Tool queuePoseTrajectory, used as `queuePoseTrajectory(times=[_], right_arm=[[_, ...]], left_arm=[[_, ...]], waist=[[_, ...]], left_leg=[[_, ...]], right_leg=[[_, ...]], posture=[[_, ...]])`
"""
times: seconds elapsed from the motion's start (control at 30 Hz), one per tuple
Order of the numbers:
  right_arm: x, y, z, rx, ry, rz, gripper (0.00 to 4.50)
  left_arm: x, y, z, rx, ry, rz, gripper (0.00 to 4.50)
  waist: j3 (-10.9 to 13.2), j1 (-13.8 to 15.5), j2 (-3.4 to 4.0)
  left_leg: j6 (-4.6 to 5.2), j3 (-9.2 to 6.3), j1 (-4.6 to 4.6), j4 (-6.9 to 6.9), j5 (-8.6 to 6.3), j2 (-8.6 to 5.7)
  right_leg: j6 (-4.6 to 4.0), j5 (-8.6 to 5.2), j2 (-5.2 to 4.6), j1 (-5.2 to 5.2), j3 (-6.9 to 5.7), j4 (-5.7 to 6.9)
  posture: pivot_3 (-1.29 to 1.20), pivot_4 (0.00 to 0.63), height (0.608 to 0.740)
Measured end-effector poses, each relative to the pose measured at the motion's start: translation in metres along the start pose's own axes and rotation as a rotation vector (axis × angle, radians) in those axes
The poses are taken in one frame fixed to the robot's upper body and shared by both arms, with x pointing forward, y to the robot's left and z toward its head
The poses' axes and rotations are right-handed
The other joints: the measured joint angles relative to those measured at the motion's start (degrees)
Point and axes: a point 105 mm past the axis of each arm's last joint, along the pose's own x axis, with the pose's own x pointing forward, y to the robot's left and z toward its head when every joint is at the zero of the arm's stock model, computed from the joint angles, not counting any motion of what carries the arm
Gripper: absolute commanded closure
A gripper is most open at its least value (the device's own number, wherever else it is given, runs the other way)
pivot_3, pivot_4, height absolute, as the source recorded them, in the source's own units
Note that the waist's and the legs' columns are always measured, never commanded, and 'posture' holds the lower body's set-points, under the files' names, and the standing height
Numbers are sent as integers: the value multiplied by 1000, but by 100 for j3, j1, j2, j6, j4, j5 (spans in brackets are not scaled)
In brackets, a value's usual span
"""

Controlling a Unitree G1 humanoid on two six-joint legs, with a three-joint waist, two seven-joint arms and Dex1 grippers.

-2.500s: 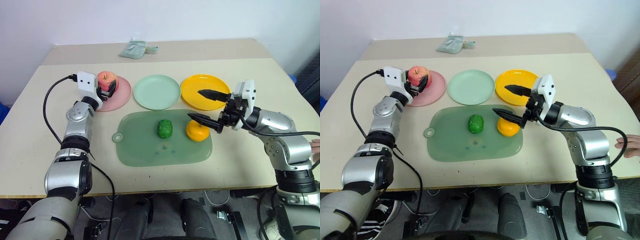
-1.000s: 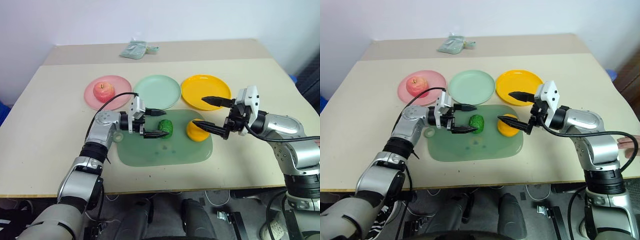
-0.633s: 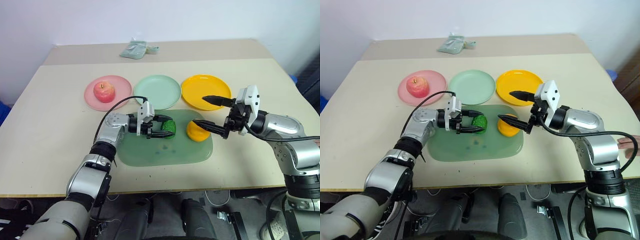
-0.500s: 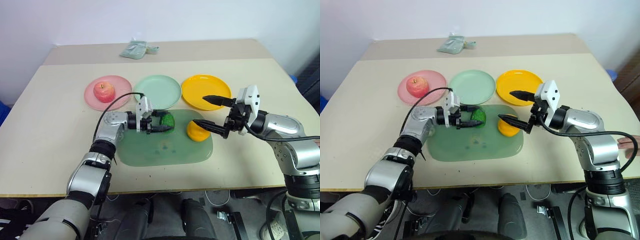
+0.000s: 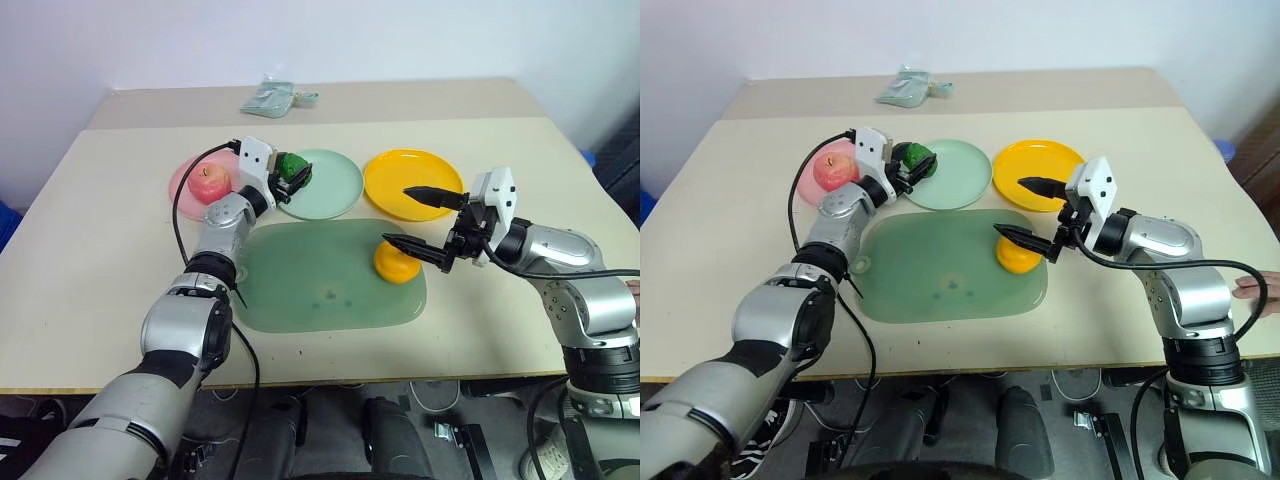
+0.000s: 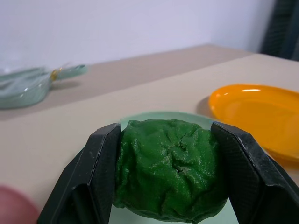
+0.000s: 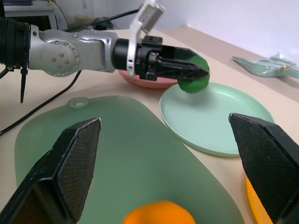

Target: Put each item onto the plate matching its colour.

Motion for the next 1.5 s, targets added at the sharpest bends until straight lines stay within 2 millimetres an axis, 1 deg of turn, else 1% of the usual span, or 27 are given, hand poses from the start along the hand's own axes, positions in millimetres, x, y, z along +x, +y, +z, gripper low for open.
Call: queuePoseTrajectory(times=[0.03, 0.1, 0.2, 0.27, 0.33, 0.4, 0.47, 0.53, 0.63, 0.7, 0.77, 0.83, 0.93, 1.0, 1.07, 1.1, 1.17, 1.27, 1.33, 1.4, 1.5], right_arm=[[0, 0, 0, 0, 0, 0, 0], [0, 0, 0, 0, 0, -1, 0], [0, 0, 0, 0, 1, -2, 0], [-2, 1, -3, 4, 11, -1, 0], [-3, 2, -7, 0, 34, 3, 0], [-4, 5, -14, -10, 83, 19, 0], [-3, 8, -22, -9, 116, 30, 0], [-2, 8, -31, 6, 151, 33, 0], [-2, 5, -47, 6, 215, 19, 0], [0, 3, -59, 24, 251, 4, 0], [3, 0, -66, 39, 271, -15, 0], [5, -2, -69, 55, 282, -24, 0], [6, -3, -71, 72, 299, -23, 0], [4, -3, -76, 87, 330, -21, 550], [3, -3, -78, 96, 342, -22, 1282], [3, -3, -78, 98, 343, -23, 1428], [4, -5, -77, 95, 341, -29, 1428], [10, -10, -70, 81, 307, -58, 1428], [20, -21, -58, 65, 245, -108, 1428], [30, -37, -42, 15, 192, -175, 1428], [41, -70, -23, -76, 146, -320, 1428]], left_arm=[[1, 1, 2, 10, 2, 12, 52], [2, 2, 4, 28, -1, 21, 52], [2, -2, 6, 40, -18, -18, 52], [1, -13, 11, 24, -46, -129, 52], [-5, -26, 26, -7, -124, -297, 52], [-19, -36, 43, -26, -200, -500, 52], [-41, -40, 47, -40, -218, -671, 52], [-66, -37, 38, -72, -172, -793, 52], [-91, -34, 22, -108, -65, -871, 52], [-102, -29, 20, -109, -20, -879, 52], [-108, -27, 22, -100, 0, -882, 52], [-113, -31, 24, -95, 12, -898, 52], [-117, -38, 20, -97, 34, -911, 52], [-118, -40, 20, -90, 39, -911, 0], [-120, -39, 24, -71, 44, -906, 0], [-120, -39, 26, -59, 42, -905, 0], [-120, -40, 30, -55, 30, -908, 0], [-118, -39, 32, -49, 21, -889, 0], [-111, -38, 30, -64, 14, -843, 0], [-101, -38, 27, -54, -3, -781, 0], [-87, -40, 26, -32, -42, -704, 0]], waist=[[0, -4, 0], [0, -9, 0], [0, -19, 0], [0, -19, 0], [0, -20, 0], [-1, -37, 1], [-4, -105, 7], [-5, -190, 9], [-5, -192, 8], [-5, -181, 8], [-5, -150, 8], [-5, -127, 8], [-5, -114, 8], [-5, -114, 8], [-5, -116, 8], [-5, -116, 8], [-5, -117, 9], [-5, -119, 9], [-5, -140, 8], [-5, -146, 8], [-5, -143, 8]], left_leg=[[0, 0, 0, 0, 0, 0], [0, 0, 1, 0, 0, 0], [0, 0, 1, 0, 0, 0], [0, 2, 0, 0, 0, 0], [0, 2, 0, 0, 0, 0], [0, 2, 1, -1, 0, 1], [1, 5, 5, -5, -1, 4], [0, 1, 6, -6, 0, 5], [0, -2, 6, -4, 0, 5], [0, -3, 5, -3, 0, 5], [0, -3, 5, -1, 0, 3], [0, -3, 5, -1, 0, 1], [0, -4, 5, -1, 0, 2], [0, -3, 5, -1, 0, 2], [0, -3, 5, -2, 0, 2], [0, -3, 5, -2, -1, 2], [0, -2, 5, -2, -1, 2], [0, -3, 5, -3, 0, 2], [-1, -3, 5, -3, 0, 2], [-1, -2, 5, -4, 0, 2], [-2, -2, 4, -5, 1, 2]], right_leg=[[0, 0, 0, 1, 0, -1], [0, 0, 0, 1, 0, 0], [0, 0, 1, 0, 0, 1], [0, 1, 1, 0, -1, 1], [0, 1, 1, 0, 0, 0], [0, 0, 2, 0, -1, 0], [-1, 0, 3, 0, 2, 1], [-2, 0, 5, -2, 2, 6], [-3, 0, 6, -3, 3, 8], [-3, 1, 6, -3, 3, 7], [-3, 1, 3, -1, 4, 6], [-3, 1, 1, -1, 5, 6], [-4, 1, 2, -1, 5, 6], [-4, 1, 1, -1, 5, 5], [-4, 1, 1, -2, 6, 5], [-4, 1, 1, -2, 6, 5], [-4, 1, 1, -2, 6, 4], [-4, 1, 1, -3, 6, 5], [-5, 1, 1, -4, 7, 5], [-5, 2, 1, -4, 7, 5], [-6, 2, 1, -6, 7, 4]], posture=[[0, 150, 740], [0, 150, 740], [0, 150, 740], [0, 150, 740], [0, 150, 740], [0, 150, 740], [0, 150, 740], [0, 150, 740], [0, 150, 740], [0, 150, 740], [0, 150, 740], [0, 150, 740], [0, 150, 740], [0, 150, 740], [0, 150, 740], [0, 150, 740], [0, 150, 740], [0, 150, 740], [0, 150, 740], [0, 150, 740], [0, 150, 740]])
